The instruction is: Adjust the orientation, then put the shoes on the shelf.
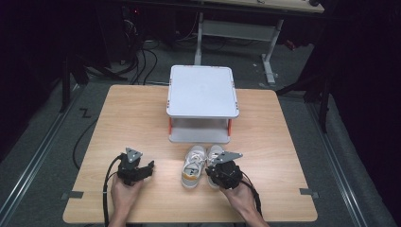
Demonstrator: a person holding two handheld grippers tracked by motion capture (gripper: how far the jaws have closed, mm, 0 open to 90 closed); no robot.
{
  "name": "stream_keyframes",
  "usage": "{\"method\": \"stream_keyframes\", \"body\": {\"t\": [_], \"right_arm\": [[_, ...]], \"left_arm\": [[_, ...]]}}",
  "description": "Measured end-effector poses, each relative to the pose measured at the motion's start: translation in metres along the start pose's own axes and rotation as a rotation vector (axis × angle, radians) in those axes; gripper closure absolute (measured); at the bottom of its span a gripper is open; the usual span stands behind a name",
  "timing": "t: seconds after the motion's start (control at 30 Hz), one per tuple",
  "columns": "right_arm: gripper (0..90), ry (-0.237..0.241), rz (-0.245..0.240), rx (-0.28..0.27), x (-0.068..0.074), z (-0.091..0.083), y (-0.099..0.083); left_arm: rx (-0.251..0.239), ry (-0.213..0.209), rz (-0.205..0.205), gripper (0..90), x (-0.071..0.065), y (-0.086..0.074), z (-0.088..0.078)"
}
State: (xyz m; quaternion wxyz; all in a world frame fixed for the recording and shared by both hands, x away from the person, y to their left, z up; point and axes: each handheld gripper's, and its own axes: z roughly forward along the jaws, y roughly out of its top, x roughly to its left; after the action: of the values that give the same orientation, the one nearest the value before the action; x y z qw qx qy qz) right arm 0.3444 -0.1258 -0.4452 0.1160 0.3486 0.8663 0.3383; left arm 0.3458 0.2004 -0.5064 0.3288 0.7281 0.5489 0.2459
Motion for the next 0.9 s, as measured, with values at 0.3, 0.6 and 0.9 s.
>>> {"method": "stream_keyframes", "body": {"t": [0.3,0.6,0.9], "right_arm": [[52.2,0.053,0.059,-0.137,-0.018,-0.022,-0.006],[52.2,-0.048,0.167,-0.26,-0.062,-0.039,-0.033],[54.5,-0.228,0.311,-0.187,-0.111,-0.022,-0.072]], "left_arm": [[-0.004,-0.006,-0.016,32.8,0.001,0.0,0.0],[-0.005,-0.01,-0.052,28.4,-0.001,0.001,0.001],[0.002,-0.008,-0.052,28.3,-0.001,0.002,0.001]]}}
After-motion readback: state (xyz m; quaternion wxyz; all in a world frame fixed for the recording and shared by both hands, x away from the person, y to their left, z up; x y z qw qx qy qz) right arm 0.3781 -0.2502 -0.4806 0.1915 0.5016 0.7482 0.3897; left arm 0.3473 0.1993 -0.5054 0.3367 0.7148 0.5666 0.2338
